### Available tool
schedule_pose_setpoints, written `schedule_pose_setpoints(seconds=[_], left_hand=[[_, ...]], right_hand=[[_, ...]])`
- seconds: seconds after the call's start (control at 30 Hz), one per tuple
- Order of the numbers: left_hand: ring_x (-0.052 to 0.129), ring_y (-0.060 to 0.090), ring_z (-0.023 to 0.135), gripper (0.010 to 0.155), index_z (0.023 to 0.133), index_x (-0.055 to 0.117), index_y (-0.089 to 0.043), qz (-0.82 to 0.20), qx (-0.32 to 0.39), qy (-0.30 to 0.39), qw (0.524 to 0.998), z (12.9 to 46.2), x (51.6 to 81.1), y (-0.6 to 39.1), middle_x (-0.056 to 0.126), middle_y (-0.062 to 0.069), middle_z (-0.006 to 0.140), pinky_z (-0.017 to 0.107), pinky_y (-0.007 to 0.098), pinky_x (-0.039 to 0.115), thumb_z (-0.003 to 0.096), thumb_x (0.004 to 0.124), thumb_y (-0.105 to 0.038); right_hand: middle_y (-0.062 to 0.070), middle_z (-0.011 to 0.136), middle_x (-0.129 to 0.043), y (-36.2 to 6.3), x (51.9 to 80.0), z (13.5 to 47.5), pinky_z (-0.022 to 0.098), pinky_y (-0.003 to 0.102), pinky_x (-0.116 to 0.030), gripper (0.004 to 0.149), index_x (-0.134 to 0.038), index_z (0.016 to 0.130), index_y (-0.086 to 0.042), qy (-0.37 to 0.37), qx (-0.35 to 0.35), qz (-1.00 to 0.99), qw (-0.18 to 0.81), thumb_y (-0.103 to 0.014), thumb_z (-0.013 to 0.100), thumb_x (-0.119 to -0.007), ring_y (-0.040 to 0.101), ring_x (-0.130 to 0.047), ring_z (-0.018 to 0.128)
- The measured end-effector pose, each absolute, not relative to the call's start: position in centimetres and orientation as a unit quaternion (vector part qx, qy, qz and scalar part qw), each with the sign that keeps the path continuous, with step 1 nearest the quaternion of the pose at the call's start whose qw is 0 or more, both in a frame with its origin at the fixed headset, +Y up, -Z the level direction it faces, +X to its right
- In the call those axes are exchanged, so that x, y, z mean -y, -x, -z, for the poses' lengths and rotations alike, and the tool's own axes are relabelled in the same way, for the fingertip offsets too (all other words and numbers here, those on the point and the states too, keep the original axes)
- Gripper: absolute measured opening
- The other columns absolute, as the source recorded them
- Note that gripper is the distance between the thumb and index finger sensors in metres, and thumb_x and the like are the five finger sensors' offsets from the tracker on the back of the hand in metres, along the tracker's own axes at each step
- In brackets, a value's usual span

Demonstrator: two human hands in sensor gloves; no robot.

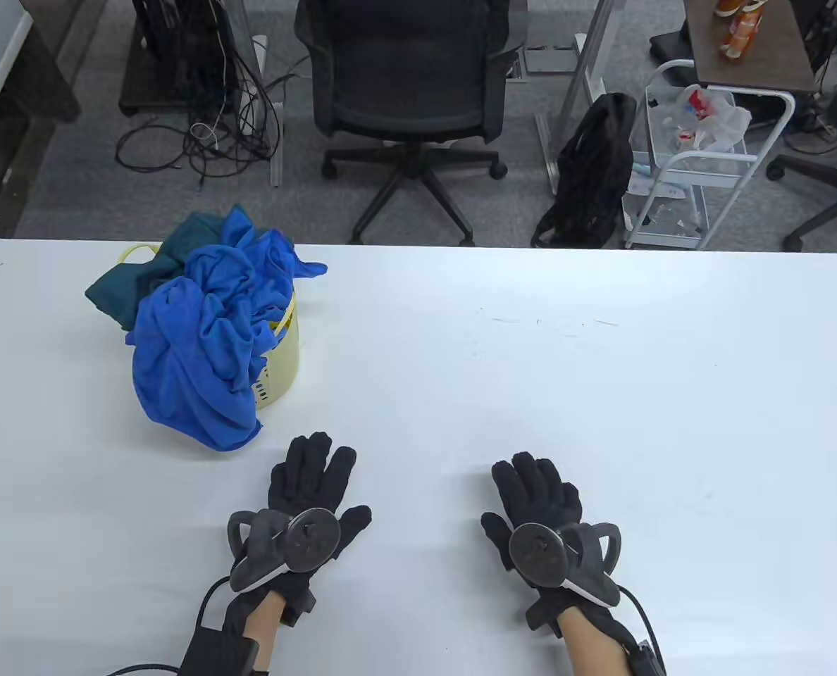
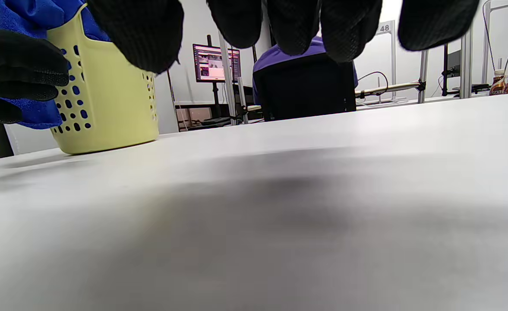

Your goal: Fold and stack clothes and towels from laundry basket

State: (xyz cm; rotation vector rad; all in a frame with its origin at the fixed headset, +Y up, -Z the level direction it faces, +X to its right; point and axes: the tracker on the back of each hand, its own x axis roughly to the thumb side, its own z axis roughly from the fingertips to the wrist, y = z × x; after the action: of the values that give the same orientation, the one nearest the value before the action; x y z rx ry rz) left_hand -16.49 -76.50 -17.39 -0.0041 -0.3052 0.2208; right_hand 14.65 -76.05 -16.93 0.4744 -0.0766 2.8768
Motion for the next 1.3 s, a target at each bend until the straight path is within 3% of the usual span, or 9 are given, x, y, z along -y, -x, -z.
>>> schedule_pose_setpoints(seconds=[0.47,0.67,0.77,0.87,1.0,1.07,1.17,1.23,1.3], left_hand=[[0.038,0.059,0.113,0.091,0.122,0.023,-0.018,-0.097,0.147,0.005,0.984,16.9,76.4,16.6,0.025,0.031,0.128,0.074,0.073,0.052,0.0551,0.064,-0.064],[0.073,0.039,0.103,0.09,0.122,0.029,-0.016,-0.104,0.108,-0.031,0.988,17.1,75.0,17.6,0.053,0.021,0.121,0.071,0.057,0.073,0.0547,0.069,-0.062],[0.086,0.027,0.087,0.083,0.119,0.04,-0.019,-0.136,0.07,-0.096,0.984,18.0,71.7,19.3,0.07,0.01,0.109,0.063,0.042,0.082,0.0549,0.072,-0.059],[0.093,0.019,0.07,0.07,0.113,0.055,-0.024,-0.151,0.032,-0.149,0.977,20.0,66.4,21.8,0.083,-0.001,0.092,0.051,0.032,0.087,0.0551,0.073,-0.059],[0.096,0.013,0.049,0.055,0.1,0.073,-0.025,-0.158,-0.105,-0.215,0.958,23.4,58.4,26.4,0.092,-0.008,0.071,0.035,0.027,0.088,0.0565,0.075,-0.059],[0.096,0.013,0.049,0.062,0.106,0.069,-0.022,-0.115,-0.2,-0.153,0.961,25.6,56.6,28.5,0.091,-0.006,0.072,0.035,0.026,0.088,0.0578,0.074,-0.059],[0.093,0.022,0.062,0.084,0.121,0.051,-0.01,-0.11,-0.279,0.022,0.954,28.2,56.5,30.3,0.083,0.011,0.093,0.043,0.031,0.086,0.0597,0.069,-0.064],[0.089,0.03,0.074,0.07,0.118,0.058,-0.019,-0.141,-0.267,0.102,0.948,29.4,57.5,30.9,0.074,0.02,0.105,0.051,0.037,0.084,0.0621,0.07,-0.058],[0.085,0.039,0.088,0.055,0.11,0.066,-0.022,-0.147,-0.264,0.054,0.952,29.4,57.7,31.1,0.068,0.025,0.113,0.06,0.048,0.082,0.063,0.072,-0.05]], right_hand=[[0.032,0.118,-0.043,-14.7,76.0,16.9,0.065,0.078,-0.052,0.072,-0.044,0.117,-0.005,-0.159,0.03,-0.98,0.113,-0.042,0.062,-0.071,0.059,-0.049,0.102],[0.032,0.118,-0.043,-14.8,76.3,16.9,0.065,0.078,-0.053,0.072,-0.044,0.117,-0.005,-0.158,0.022,-0.981,0.11,-0.042,0.062,-0.071,0.059,-0.05,0.102],[0.032,0.118,-0.044,-14.8,76.3,16.8,0.065,0.078,-0.053,0.072,-0.044,0.117,-0.004,-0.157,0.021,-0.981,0.114,-0.042,0.062,-0.071,0.059,-0.05,0.102],[0.031,0.118,-0.044,-14.9,76.3,16.9,0.065,0.078,-0.053,0.071,-0.044,0.117,-0.005,-0.155,0.017,-0.981,0.113,-0.042,0.062,-0.071,0.059,-0.05,0.102],[0.031,0.118,-0.044,-14.9,76.3,16.9,0.065,0.078,-0.053,0.071,-0.044,0.117,-0.005,-0.153,0.018,-0.981,0.114,-0.041,0.062,-0.071,0.059,-0.05,0.102],[0.031,0.118,-0.044,-14.9,76.3,16.9,0.065,0.078,-0.053,0.071,-0.044,0.117,-0.005,-0.153,0.02,-0.982,0.113,-0.041,0.062,-0.07,0.059,-0.05,0.102],[0.031,0.118,-0.043,-15.0,76.2,17.1,0.066,0.078,-0.053,0.07,-0.044,0.117,-0.005,-0.15,0.022,-0.982,0.111,-0.041,0.063,-0.07,0.059,-0.05,0.102],[0.031,0.118,-0.043,-15.2,76.2,17.2,0.066,0.078,-0.052,0.07,-0.044,0.117,-0.006,-0.146,0.022,-0.982,0.114,-0.041,0.063,-0.07,0.058,-0.05,0.103],[0.031,0.118,-0.043,-15.5,76.2,17.3,0.066,0.078,-0.052,0.07,-0.044,0.117,-0.006,-0.141,0.024,-0.983,0.118,-0.041,0.063,-0.069,0.058,-0.049,0.103]])
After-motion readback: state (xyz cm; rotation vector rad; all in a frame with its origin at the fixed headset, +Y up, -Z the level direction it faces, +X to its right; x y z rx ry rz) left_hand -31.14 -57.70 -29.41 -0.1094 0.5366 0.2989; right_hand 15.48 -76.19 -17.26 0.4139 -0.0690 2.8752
